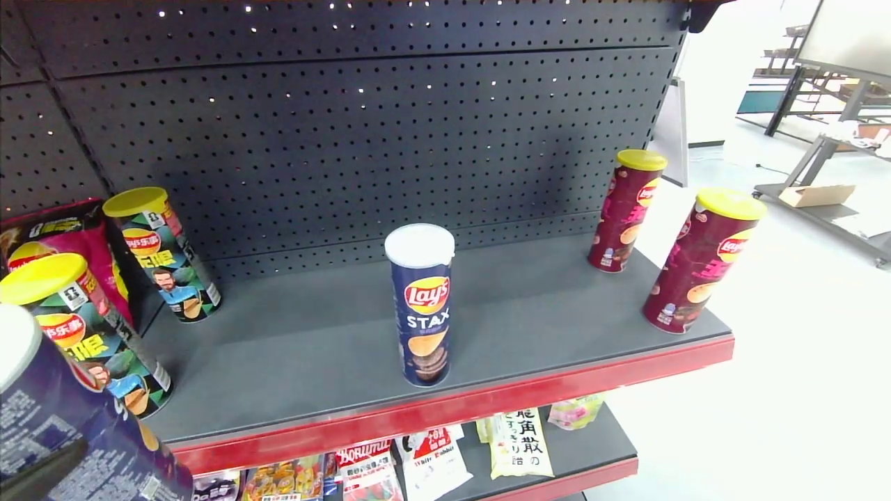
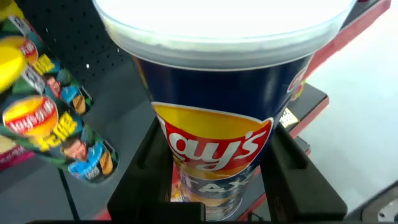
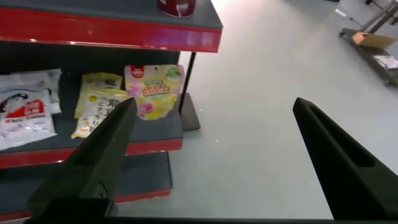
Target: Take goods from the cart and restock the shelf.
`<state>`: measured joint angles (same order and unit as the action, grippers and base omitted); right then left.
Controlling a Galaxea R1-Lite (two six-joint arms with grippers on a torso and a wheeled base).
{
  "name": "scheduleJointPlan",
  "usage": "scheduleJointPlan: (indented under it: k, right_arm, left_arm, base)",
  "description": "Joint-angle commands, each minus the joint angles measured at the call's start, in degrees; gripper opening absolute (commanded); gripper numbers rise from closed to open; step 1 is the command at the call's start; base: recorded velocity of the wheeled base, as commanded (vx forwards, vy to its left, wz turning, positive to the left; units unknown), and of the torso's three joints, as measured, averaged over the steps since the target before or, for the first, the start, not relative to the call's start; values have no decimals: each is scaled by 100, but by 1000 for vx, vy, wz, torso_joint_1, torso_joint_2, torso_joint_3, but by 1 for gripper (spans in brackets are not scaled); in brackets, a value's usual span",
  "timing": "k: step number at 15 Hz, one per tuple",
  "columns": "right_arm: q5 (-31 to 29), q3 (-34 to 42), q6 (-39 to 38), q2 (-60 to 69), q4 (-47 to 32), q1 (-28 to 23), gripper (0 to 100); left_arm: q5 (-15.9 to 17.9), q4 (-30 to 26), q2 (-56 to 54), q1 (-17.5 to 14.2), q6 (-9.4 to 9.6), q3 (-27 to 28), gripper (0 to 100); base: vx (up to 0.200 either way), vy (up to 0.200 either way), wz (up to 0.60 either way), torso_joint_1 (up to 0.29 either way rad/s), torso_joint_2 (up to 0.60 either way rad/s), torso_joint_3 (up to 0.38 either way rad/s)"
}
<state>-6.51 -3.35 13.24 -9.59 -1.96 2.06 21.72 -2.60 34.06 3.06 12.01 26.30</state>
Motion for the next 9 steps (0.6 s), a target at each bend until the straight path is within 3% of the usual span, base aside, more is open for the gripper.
scheduleJointPlan:
  k: [1, 2, 5, 9]
  right_arm:
    - [27, 28, -199, 186, 3, 277, 100]
    - [-35, 63, -550, 406, 38, 506, 100]
    - [36, 133, -1051, 406, 73, 506, 100]
    - [721, 159, -1596, 406, 100, 506, 100]
  left_arm:
    - [-10, 304, 549, 2, -14, -2, 0]
    - [-1, 787, 1085, 2, -146, 25, 0]
    - [-1, 1534, 1823, 10, -155, 34, 0]
    - [25, 1947, 2360, 72, -252, 34, 0]
  base:
    - [0, 0, 0, 0, 0, 0]
    - [0, 0, 0, 0, 0, 0]
    - [0, 0, 0, 0, 0, 0]
    - [0, 0, 0, 0, 0, 0]
